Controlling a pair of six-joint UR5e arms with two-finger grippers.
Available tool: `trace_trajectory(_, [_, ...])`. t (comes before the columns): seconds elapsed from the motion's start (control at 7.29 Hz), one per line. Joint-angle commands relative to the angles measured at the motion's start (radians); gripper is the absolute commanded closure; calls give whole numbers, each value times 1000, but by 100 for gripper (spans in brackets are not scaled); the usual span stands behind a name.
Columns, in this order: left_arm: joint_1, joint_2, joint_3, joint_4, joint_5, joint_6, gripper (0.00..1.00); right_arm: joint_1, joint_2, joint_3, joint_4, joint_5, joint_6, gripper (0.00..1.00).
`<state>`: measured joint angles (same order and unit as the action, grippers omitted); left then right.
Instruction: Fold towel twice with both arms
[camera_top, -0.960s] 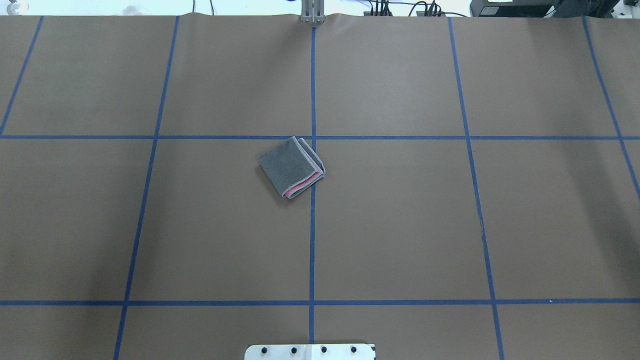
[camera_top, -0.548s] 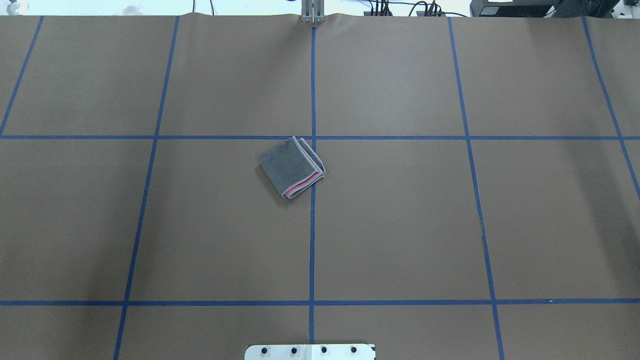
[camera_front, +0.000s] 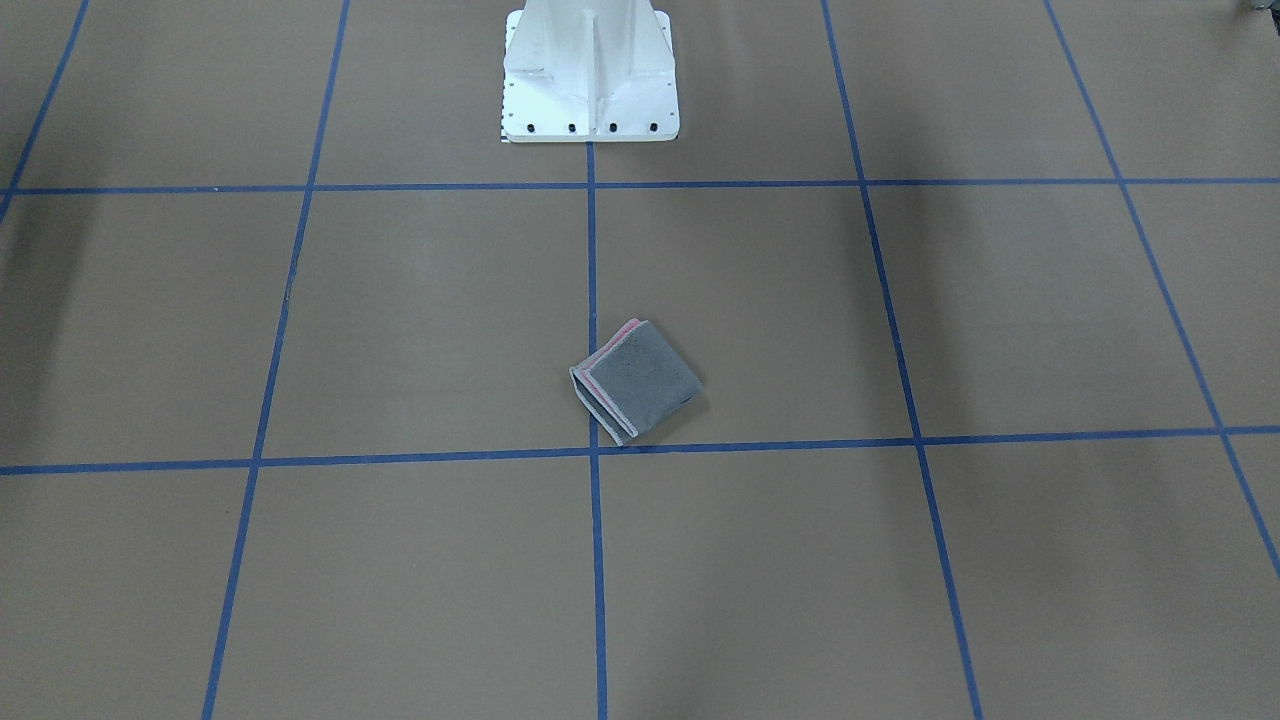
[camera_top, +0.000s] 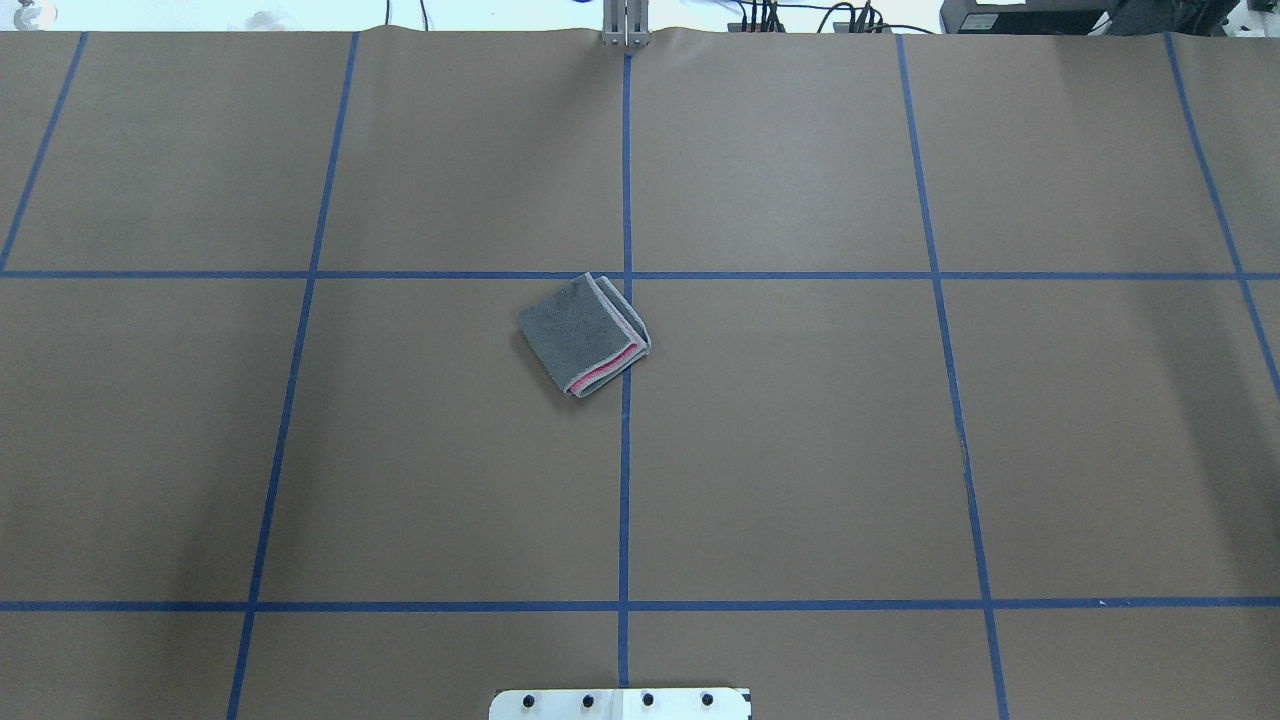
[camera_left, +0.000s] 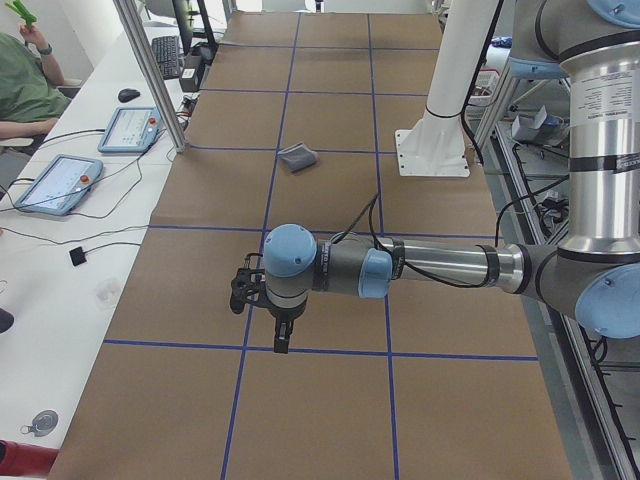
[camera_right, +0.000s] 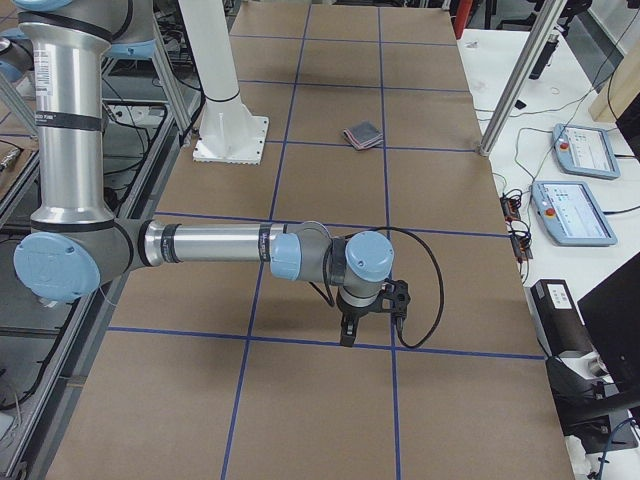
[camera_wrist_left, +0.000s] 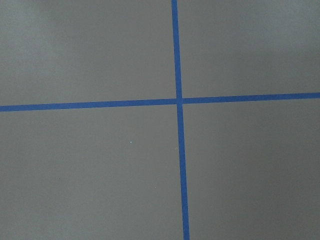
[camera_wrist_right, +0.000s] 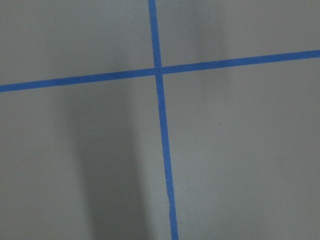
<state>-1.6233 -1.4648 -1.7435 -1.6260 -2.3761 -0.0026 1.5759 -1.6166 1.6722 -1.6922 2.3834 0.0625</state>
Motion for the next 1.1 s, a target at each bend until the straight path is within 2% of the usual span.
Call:
trace_trajectory(0.0, [0, -2, -1, 0, 0, 0, 0, 12, -3, 3, 0, 7, 0, 0])
trace_trajectory(0.96, [2, -2, 1, 2, 3, 1, 0, 15, -12, 24, -1, 8, 2, 0])
